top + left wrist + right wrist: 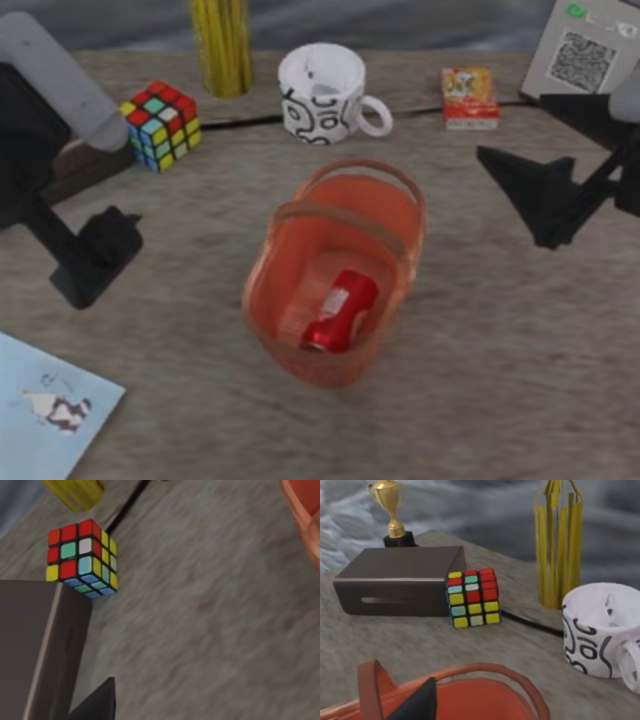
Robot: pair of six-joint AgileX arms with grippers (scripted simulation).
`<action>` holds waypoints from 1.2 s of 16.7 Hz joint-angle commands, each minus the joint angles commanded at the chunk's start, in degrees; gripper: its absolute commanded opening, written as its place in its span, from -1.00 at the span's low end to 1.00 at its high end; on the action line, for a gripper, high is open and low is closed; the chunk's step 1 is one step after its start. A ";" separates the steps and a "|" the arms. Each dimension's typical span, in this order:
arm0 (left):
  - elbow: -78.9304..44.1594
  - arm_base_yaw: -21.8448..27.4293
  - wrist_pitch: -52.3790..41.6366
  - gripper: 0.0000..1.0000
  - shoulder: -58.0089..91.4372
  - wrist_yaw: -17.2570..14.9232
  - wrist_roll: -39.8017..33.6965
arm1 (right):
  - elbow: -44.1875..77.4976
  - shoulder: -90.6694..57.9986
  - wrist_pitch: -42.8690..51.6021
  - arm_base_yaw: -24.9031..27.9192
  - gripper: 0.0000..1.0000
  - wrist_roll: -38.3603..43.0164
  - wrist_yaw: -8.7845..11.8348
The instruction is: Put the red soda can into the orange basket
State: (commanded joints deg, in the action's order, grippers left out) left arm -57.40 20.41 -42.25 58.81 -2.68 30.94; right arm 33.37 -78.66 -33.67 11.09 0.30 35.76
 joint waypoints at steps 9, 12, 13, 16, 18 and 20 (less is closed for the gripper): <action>-46.37 13.58 -30.48 1.00 47.76 1.12 25.10 | -23.65 52.51 23.42 -7.08 1.00 -0.04 -24.15; -58.13 16.69 -37.67 1.00 59.80 1.71 31.29 | -28.75 66.24 28.70 -8.83 1.00 -0.16 -30.07; -61.28 17.49 -39.54 1.00 63.05 1.89 32.93 | -30.08 69.85 30.10 -9.30 1.00 -0.20 -31.66; -67.80 19.09 -43.31 1.00 69.80 2.33 36.30 | -32.71 76.89 32.93 -10.27 1.00 -0.28 -34.91; -69.52 19.49 -44.25 1.00 71.58 2.47 37.18 | -33.38 78.66 33.67 -10.51 1.00 -0.30 -35.76; -69.52 19.49 -44.25 1.00 71.58 2.47 37.18 | -33.38 78.66 33.67 -10.51 1.00 -0.30 -35.76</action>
State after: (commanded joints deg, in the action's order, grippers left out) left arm -126.92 39.90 -86.50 130.39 -0.21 68.12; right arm 0.00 0.00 0.00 0.57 0.00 0.00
